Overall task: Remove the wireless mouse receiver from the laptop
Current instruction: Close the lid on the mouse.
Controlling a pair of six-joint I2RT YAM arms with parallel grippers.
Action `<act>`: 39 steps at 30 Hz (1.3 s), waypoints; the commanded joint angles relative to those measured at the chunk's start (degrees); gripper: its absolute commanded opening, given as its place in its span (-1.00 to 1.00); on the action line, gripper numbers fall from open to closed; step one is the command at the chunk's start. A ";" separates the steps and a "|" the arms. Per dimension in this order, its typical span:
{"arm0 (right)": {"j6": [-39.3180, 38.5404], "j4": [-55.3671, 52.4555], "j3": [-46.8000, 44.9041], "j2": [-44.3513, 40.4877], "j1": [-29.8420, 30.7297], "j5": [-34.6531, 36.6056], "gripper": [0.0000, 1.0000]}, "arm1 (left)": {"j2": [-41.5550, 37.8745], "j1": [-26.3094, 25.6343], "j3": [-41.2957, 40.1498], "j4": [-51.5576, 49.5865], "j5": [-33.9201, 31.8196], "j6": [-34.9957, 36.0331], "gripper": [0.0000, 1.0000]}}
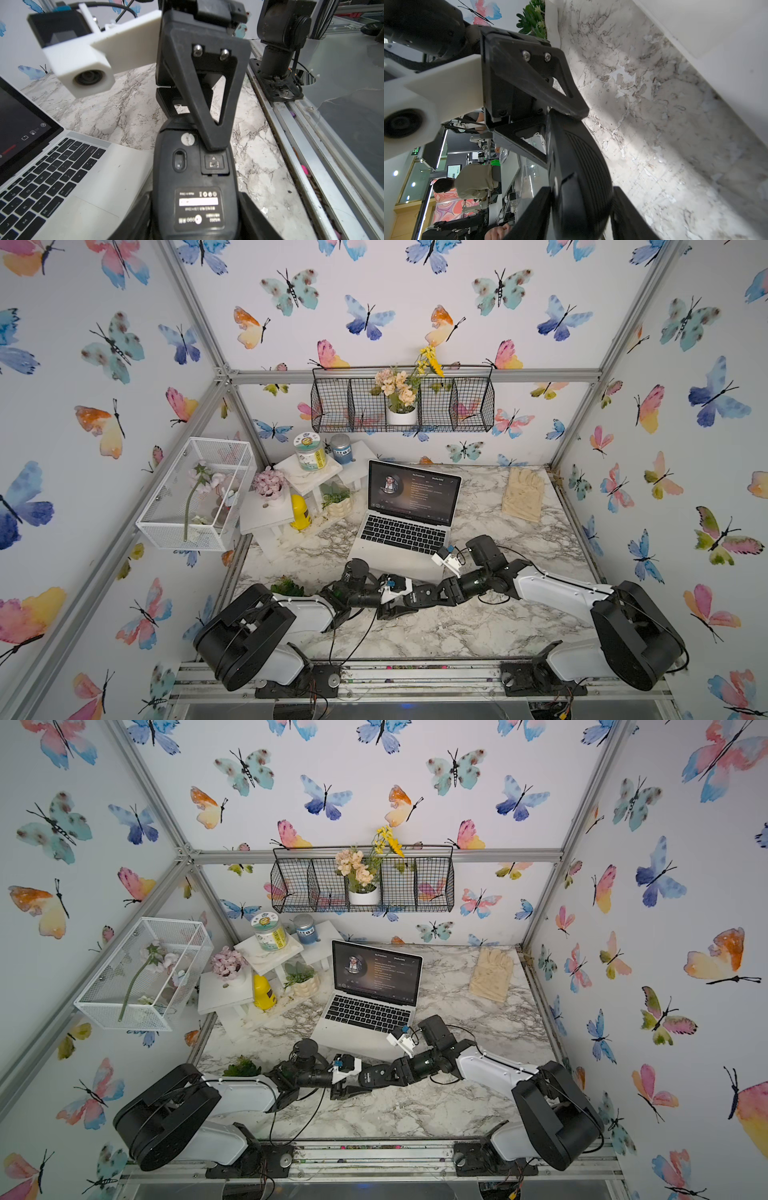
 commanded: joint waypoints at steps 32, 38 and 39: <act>6.98 14.33 -1.48 6.20 2.64 2.58 0.00 | -6.03 -1.59 2.74 5.52 3.36 -3.84 -1.00; 8.27 17.52 -2.92 3.65 2.61 2.42 0.04 | -4.26 -1.57 2.61 4.05 2.93 -2.49 -1.00; 8.66 18.18 -3.23 2.97 2.64 2.36 0.05 | -3.66 -1.61 2.52 4.03 2.93 -2.35 -1.00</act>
